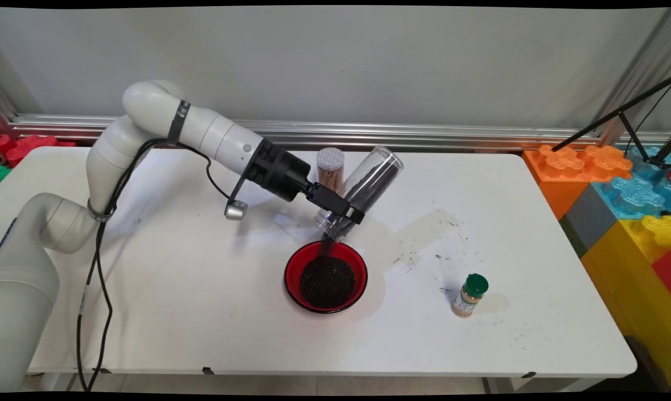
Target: Pour the black seasoning powder in the red bowl
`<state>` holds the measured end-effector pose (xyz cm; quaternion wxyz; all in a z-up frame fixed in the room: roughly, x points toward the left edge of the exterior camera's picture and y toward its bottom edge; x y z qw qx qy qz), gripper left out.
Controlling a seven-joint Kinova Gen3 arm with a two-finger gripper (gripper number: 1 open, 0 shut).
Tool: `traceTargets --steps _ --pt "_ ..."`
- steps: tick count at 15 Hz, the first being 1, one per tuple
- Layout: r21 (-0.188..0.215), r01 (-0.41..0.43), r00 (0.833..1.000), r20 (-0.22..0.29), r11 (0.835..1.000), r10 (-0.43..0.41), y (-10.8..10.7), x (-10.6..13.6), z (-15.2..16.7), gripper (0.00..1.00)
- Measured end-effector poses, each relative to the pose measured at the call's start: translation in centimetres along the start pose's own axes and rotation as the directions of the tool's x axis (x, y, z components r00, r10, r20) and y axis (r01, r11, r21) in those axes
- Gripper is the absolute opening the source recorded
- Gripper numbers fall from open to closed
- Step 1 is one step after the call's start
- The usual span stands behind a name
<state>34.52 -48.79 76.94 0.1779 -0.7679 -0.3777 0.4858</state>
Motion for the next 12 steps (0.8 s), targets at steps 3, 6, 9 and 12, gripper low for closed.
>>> traceTargets --steps 3,6,9,12 --pt "0.005 -0.018 1.000 0.002 1.000 0.018 -0.30 0.10 -0.04 0.00" --pt "0.009 -0.028 1.000 0.003 1.000 0.028 -0.52 0.16 -0.08 0.00" --pt "0.011 -0.035 0.999 0.004 0.999 0.035 -0.69 0.21 -0.13 0.00" --pt "0.013 -0.040 0.999 0.004 0.999 0.040 -0.88 0.28 -0.19 0.00"
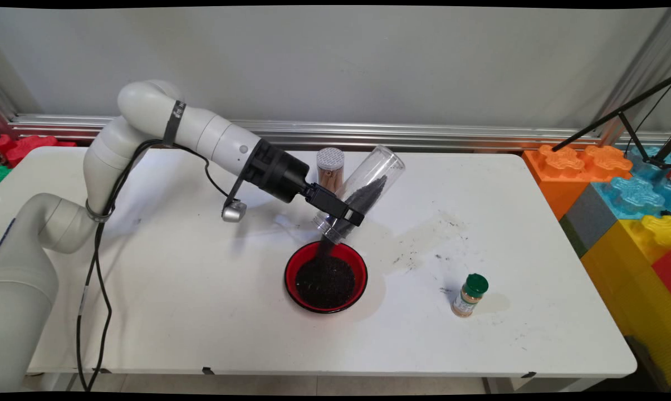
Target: Pour the black seasoning powder in the red bowl
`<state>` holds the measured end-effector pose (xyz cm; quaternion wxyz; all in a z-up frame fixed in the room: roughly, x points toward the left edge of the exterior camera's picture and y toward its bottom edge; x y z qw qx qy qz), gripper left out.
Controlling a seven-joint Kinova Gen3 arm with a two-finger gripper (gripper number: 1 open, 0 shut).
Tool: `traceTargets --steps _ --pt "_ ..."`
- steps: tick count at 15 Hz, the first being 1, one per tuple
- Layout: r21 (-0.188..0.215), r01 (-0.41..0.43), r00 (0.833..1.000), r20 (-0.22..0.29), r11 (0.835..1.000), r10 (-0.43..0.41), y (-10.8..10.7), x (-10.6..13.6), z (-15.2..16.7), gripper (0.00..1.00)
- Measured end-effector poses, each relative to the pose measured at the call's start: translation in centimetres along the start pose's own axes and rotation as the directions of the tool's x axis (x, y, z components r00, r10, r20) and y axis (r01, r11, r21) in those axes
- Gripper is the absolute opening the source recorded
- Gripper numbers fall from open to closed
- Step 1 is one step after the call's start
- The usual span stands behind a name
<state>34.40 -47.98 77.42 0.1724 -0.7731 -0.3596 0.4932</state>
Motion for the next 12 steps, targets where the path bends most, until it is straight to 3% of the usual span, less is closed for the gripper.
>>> traceTargets --steps 12 --pt "0.006 0.000 1.000 0.015 1.000 -0.001 -0.56 0.19 -0.22 0.00"
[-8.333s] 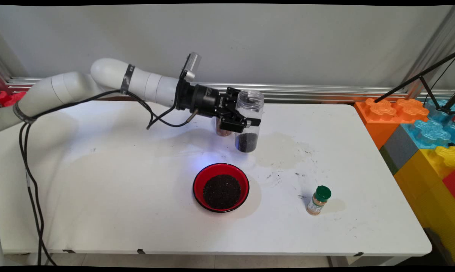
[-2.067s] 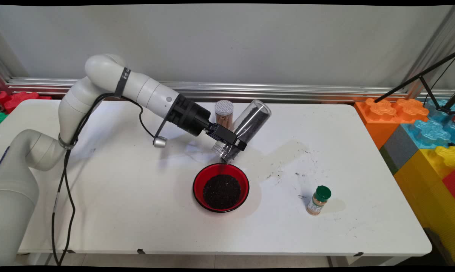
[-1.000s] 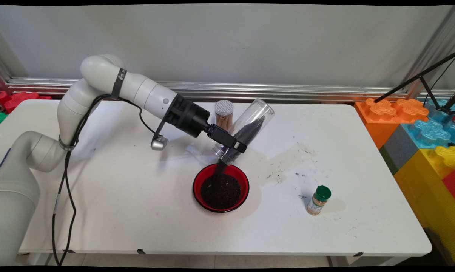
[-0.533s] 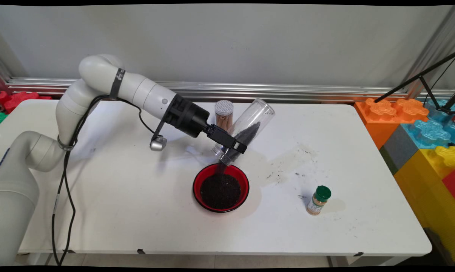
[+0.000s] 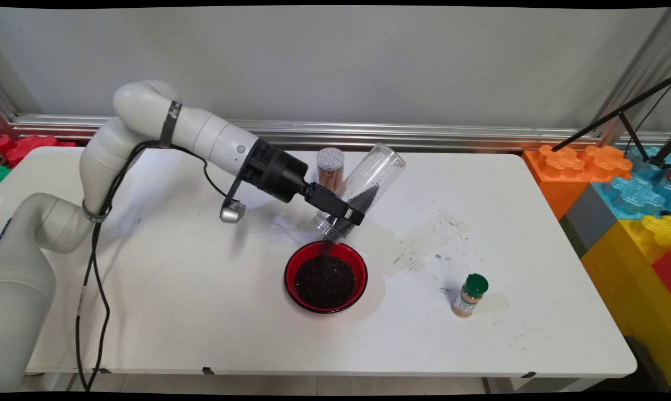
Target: Pour the black seasoning powder in the red bowl
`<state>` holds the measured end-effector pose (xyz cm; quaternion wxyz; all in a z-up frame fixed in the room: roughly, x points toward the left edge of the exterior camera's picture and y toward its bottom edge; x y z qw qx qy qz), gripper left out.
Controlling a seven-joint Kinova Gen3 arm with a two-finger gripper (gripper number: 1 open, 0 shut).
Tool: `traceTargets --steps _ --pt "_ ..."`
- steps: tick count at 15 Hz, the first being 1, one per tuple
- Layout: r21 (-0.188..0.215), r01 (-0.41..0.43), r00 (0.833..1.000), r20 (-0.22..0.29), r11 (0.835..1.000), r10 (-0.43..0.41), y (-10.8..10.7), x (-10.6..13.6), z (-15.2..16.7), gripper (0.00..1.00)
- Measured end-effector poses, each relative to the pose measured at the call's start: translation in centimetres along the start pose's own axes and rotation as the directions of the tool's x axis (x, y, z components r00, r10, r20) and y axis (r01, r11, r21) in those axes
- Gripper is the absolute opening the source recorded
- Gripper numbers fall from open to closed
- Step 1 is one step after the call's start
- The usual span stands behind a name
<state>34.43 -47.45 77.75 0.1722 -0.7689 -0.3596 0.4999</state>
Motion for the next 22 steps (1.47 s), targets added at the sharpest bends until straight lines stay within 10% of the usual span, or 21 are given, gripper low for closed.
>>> traceTargets --steps 22 --pt "0.004 0.007 1.000 0.018 1.000 -0.007 -0.08 0.24 0.06 0.00"
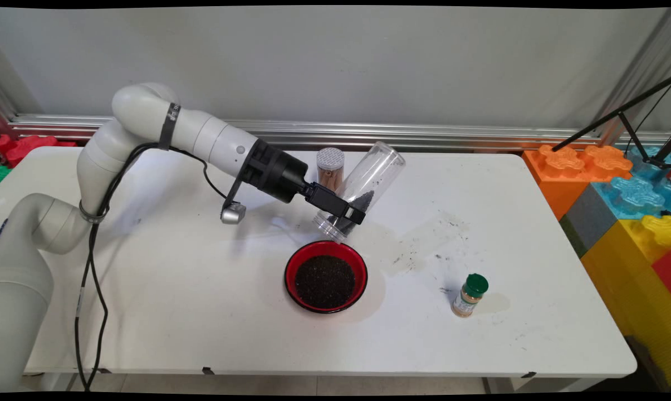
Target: Pour the black seasoning powder in the red bowl
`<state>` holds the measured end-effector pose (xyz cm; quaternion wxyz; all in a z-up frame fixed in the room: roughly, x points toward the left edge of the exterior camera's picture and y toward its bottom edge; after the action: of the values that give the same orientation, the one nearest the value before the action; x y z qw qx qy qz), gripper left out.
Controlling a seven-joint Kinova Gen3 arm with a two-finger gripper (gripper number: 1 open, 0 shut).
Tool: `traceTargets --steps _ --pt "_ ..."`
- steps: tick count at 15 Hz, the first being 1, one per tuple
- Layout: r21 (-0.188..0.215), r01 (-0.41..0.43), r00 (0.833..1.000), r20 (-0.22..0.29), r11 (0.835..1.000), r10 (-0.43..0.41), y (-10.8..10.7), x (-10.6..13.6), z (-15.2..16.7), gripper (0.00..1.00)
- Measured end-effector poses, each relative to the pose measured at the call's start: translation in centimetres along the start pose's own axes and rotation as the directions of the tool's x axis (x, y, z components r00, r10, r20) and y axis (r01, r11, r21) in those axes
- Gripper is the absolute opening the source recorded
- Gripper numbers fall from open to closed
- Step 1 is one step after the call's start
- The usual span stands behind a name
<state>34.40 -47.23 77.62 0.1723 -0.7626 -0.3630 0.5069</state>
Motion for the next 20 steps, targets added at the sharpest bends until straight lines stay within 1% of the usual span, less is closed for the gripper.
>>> traceTargets --steps 20 --pt "0.010 -0.020 0.999 0.028 1.000 0.020 -0.48 -0.43 -0.04 0.00"
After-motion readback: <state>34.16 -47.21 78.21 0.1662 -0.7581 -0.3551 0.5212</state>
